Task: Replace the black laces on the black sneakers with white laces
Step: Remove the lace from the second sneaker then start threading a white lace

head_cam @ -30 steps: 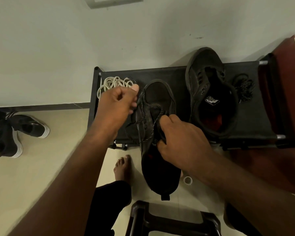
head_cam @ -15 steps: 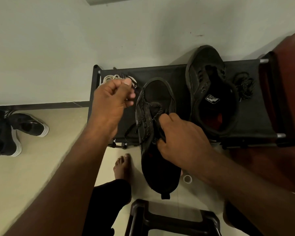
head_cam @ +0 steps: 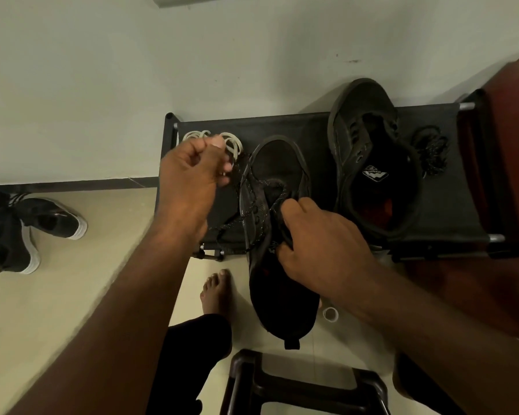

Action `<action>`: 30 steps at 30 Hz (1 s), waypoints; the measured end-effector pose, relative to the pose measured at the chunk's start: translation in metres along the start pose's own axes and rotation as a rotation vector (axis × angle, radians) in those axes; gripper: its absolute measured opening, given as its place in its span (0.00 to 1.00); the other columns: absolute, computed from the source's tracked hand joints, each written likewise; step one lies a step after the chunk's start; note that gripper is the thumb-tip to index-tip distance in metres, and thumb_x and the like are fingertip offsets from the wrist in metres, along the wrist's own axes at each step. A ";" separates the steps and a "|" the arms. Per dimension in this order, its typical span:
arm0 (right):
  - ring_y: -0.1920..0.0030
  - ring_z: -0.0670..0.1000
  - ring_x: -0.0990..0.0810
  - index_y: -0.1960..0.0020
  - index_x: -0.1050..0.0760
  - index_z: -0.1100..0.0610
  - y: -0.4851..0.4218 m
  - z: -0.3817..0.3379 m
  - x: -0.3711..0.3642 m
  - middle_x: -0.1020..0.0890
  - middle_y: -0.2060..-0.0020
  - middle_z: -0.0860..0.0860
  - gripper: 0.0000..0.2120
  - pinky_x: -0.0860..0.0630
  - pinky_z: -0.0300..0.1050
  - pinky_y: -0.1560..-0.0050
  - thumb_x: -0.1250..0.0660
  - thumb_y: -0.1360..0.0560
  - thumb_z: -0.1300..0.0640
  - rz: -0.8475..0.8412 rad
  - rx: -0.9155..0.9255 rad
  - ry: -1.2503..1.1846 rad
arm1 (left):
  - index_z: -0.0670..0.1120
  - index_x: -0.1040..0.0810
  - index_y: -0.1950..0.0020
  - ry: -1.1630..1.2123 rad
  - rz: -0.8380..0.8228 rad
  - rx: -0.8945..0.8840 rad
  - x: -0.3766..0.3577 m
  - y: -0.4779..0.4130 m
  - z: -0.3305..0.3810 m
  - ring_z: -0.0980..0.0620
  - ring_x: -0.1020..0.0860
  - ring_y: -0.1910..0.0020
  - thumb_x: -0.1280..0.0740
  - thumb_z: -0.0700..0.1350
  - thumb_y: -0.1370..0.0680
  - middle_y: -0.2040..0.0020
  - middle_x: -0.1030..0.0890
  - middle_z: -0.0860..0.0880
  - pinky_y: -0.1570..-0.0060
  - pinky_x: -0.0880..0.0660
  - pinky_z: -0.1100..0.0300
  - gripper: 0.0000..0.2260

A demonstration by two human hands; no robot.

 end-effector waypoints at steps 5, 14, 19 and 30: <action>0.59 0.48 0.30 0.39 0.35 0.50 -0.002 0.000 0.000 0.33 0.51 0.46 0.15 0.34 0.41 0.60 0.37 0.22 0.46 0.002 -0.005 0.000 | 0.46 0.19 0.54 -0.458 -0.265 0.095 -0.019 0.010 -0.024 0.55 0.21 0.61 0.30 0.49 0.23 0.59 0.17 0.45 0.56 0.21 0.58 0.07; 0.60 0.47 0.31 0.46 0.40 0.47 0.000 -0.001 0.002 0.35 0.52 0.45 0.12 0.38 0.39 0.64 0.37 0.22 0.46 -0.013 -0.004 -0.004 | 0.42 0.25 0.51 0.272 0.204 -0.035 0.017 -0.009 -0.002 0.54 0.25 0.63 0.38 0.44 0.17 0.62 0.23 0.48 0.61 0.24 0.60 0.07; 0.59 0.48 0.30 0.41 0.36 0.48 -0.002 0.001 0.000 0.34 0.51 0.46 0.14 0.35 0.40 0.61 0.37 0.22 0.46 -0.020 -0.016 -0.008 | 0.43 0.23 0.48 -0.203 -0.036 0.290 0.001 0.000 -0.031 0.54 0.20 0.61 0.36 0.57 0.20 0.56 0.18 0.47 0.62 0.22 0.60 0.16; 0.58 0.48 0.29 0.40 0.36 0.49 -0.001 -0.001 0.003 0.32 0.49 0.46 0.13 0.33 0.42 0.58 0.38 0.21 0.47 -0.026 -0.018 -0.022 | 0.44 0.25 0.55 0.014 0.266 0.086 0.026 -0.010 -0.012 0.56 0.24 0.69 0.39 0.45 0.17 0.64 0.24 0.48 0.69 0.26 0.63 0.09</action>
Point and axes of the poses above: each hand's wrist, its own y-axis away from the middle knuckle, its own x-axis out of the back of the hand, z = x × y, the point moved 7 cm from there along -y, towards the middle knuckle
